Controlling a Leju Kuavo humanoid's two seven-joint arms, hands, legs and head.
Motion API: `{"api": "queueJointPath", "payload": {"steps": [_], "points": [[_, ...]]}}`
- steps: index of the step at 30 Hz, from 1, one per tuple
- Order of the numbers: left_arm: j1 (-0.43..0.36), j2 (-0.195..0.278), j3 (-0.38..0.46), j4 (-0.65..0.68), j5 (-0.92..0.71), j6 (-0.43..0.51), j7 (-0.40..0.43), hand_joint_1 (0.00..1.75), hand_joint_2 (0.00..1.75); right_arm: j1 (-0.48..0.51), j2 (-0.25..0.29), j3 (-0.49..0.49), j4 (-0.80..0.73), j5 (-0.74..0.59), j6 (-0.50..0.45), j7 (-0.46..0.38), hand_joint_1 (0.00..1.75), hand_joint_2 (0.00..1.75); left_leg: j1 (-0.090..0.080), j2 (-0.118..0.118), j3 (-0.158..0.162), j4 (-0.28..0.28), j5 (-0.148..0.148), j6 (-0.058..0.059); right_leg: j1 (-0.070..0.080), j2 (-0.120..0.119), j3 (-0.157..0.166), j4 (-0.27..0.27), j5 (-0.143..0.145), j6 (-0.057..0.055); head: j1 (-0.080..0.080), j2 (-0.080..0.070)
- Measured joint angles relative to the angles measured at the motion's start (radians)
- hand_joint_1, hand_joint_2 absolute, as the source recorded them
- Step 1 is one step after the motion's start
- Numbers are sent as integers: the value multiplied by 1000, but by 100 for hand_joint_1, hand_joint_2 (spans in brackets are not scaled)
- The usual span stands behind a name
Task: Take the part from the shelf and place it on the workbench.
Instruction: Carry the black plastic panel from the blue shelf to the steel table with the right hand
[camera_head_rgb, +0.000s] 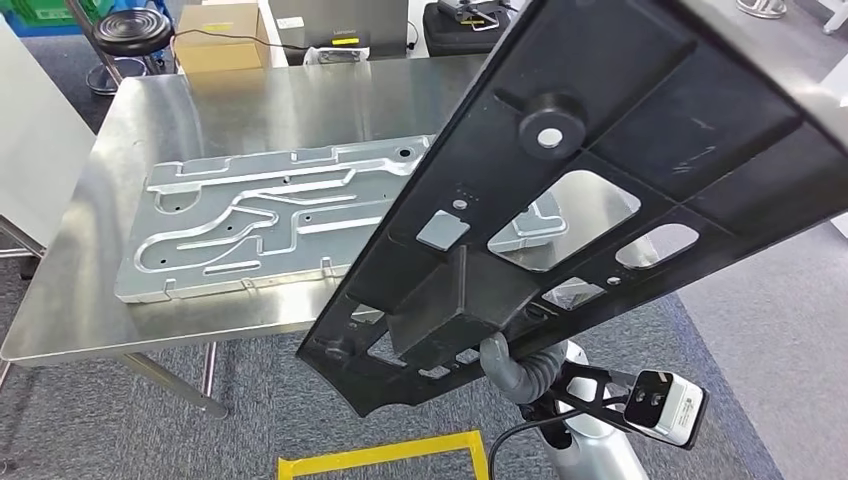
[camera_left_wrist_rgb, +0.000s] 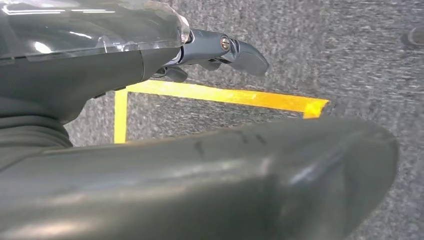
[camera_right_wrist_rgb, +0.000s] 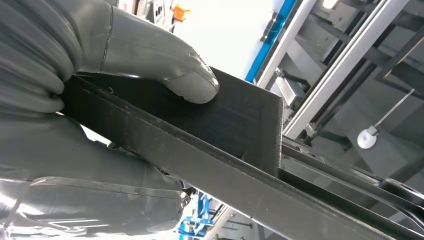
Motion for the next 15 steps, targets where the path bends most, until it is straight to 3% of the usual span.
{"api": "queueJointPath", "payload": {"steps": [1,3,5,8,10,12,13,14,15], "points": [[0,0,0,0,0,0,0,0,0,0,0,0,0,0,0,0,175,175,-2,-1,12,-1,-9,-1,4,0,21,-72,52,-8,0,0],[-3,-2,0,0,1,1,0,0,0,0,0,0,0,0,0,0,175,175,-6,-4,28,-2,-24,-8,11,-1,64,-183,104,-24,0,0],[-5,-3,1,0,4,3,0,0,0,0,0,0,0,0,0,0,175,175,-7,-3,34,-8,-34,-18,16,-2,79,-210,95,-33,0,0],[-12,-2,6,0,10,7,2,0,0,-4,1,2,0,0,-2,0,175,175,-9,0,42,-2,-50,-32,7,0,99,-235,89,-42,0,0],[-14,-3,9,0,11,9,3,0,0,-11,2,3,1,1,-13,0,175,175,-5,0,-3,90,-91,-39,2,-3,119,-247,84,-48,0,0],[-11,-3,14,0,11,9,2,0,0,-15,1,4,6,6,-31,0,175,175,-1,0,-90,229,-136,-47,1,-4,132,-248,72,-50,0,0],[-9,-3,16,0,11,9,2,0,0,-16,0,4,9,9,-39,0,175,175,1,0,-125,272,-136,-50,1,-4,139,-248,65,-50,0,0],[-7,-3,17,0,10,9,2,0,0,-16,-1,4,11,12,-44,0,175,175,3,0,-142,273,-112,-52,1,-3,148,-248,58,-49,0,0],[-5,-4,17,0,10,9,1,0,0,-17,-2,4,14,13,-47,0,175,175,5,1,-138,233,-67,-53,1,-2,160,-248,49,-47,0,0]]}}
